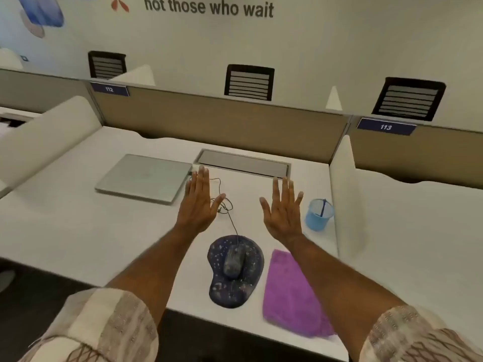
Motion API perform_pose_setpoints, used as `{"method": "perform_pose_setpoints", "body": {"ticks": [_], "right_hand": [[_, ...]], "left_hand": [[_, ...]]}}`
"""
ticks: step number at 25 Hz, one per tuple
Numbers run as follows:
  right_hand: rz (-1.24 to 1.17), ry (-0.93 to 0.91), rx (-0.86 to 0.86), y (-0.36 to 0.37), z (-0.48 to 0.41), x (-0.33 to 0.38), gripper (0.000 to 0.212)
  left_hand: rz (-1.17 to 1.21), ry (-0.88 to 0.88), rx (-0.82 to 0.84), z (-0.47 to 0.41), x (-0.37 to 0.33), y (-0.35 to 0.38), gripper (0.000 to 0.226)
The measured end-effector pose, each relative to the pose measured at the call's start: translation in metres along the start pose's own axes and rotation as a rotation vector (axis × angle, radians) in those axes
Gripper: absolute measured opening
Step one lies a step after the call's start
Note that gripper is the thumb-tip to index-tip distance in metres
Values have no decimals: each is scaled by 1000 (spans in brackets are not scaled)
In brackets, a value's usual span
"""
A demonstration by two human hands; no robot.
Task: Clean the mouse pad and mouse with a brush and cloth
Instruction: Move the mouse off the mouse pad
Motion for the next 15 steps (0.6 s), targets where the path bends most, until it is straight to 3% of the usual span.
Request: {"method": "perform_pose_setpoints", "body": {"ticks": [4,7,15], "right_hand": [[12,123,241,55,84,-6,69],[-9,171,336,75,126,-12,68],[26,79,503,95,212,16,68]], "left_hand": [[-67,-40,255,78,37,54,83],[-83,-67,346,124,64,82,84],[-95,-164,514,213,106,113,83]]}}
Point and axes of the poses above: each hand's wrist, its own z-axis away from the middle knuckle, its own y-axis out of the palm, x = y × z, the point moved 3 cm from there along -z, towards the middle knuckle, and after that the axes turned 12 degrees about -y, right-handed, at the moved point
